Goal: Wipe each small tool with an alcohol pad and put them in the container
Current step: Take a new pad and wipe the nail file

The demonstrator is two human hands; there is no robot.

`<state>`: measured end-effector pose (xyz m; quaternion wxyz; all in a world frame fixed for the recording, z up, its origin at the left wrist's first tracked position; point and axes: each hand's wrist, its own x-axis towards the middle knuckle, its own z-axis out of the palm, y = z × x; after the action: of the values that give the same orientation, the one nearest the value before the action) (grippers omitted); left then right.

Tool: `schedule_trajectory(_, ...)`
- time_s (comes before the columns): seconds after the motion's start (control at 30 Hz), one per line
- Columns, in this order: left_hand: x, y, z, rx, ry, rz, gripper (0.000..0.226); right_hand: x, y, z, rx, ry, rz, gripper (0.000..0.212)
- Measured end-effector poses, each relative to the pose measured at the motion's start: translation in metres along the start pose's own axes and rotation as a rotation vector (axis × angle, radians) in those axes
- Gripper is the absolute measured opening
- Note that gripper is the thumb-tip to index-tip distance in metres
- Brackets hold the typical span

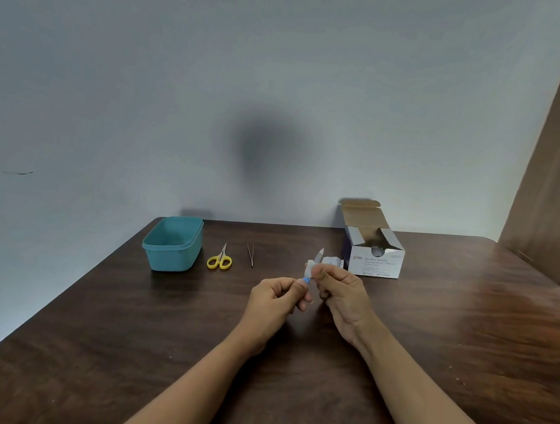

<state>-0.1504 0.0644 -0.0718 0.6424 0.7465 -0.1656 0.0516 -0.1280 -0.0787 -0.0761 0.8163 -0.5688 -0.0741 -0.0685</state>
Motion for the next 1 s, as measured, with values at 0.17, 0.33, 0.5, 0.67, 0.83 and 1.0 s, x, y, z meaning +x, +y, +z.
schedule_trajectory(0.17,-0.0005,-0.0013,0.001,0.038,-0.03,0.0,0.032,0.0027,-0.0014,-0.0009,0.183,0.109,0.047,0.036)
schedule_trajectory(0.33,-0.0002,-0.0032,0.0017,0.09,-0.009,0.009,0.032,0.0031,-0.0021,-0.0014,0.202,0.113,0.043,0.019)
schedule_trajectory(0.5,0.0005,-0.0061,0.0,0.151,0.053,0.028,0.031,-0.0002,0.0014,0.0007,-0.037,0.003,-0.029,0.009)
schedule_trajectory(0.67,0.0001,-0.0041,0.002,0.234,0.063,0.052,0.028,-0.0004,0.0019,0.0049,-0.107,0.113,-0.086,0.008)
schedule_trajectory(0.83,-0.0005,-0.0019,0.0041,0.276,0.046,0.058,0.025,0.0031,0.0029,0.0026,0.065,0.247,-0.042,0.003)
schedule_trajectory(1.0,-0.002,-0.0008,0.005,0.317,0.02,0.04,0.025,0.0056,0.001,-0.0016,0.246,0.292,0.016,0.006)
